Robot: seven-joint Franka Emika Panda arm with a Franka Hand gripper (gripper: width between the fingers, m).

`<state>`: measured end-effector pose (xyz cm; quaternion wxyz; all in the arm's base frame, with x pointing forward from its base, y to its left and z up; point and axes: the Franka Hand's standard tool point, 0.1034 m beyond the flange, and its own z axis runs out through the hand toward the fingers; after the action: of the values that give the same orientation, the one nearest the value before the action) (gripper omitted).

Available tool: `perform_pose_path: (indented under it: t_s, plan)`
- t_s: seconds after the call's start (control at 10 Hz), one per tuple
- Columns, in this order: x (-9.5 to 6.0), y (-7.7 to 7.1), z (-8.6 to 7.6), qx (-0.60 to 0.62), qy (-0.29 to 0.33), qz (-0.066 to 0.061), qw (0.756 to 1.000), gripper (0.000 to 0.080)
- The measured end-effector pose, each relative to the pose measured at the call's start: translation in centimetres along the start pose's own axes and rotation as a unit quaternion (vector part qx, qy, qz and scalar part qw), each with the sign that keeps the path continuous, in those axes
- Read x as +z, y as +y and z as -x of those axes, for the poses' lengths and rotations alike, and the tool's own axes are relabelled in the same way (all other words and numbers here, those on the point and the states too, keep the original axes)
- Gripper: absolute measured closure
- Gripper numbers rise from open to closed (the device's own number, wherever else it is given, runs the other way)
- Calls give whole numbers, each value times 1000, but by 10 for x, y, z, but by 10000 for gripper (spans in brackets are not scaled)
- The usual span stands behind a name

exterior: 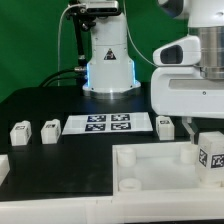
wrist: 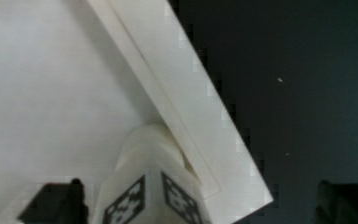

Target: Assemble one leg

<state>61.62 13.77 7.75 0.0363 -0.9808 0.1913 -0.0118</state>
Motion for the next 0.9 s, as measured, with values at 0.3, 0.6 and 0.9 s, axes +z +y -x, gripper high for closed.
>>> perform_pose_path:
  t_s: [0.3, 0.6, 0.9]
  plan:
    - [1, 17, -14, -176, 4, 6, 984, 150]
    - [1, 14, -14, -207, 6, 3, 978, 176]
    - [1, 12, -13, -119, 5, -2, 993, 503]
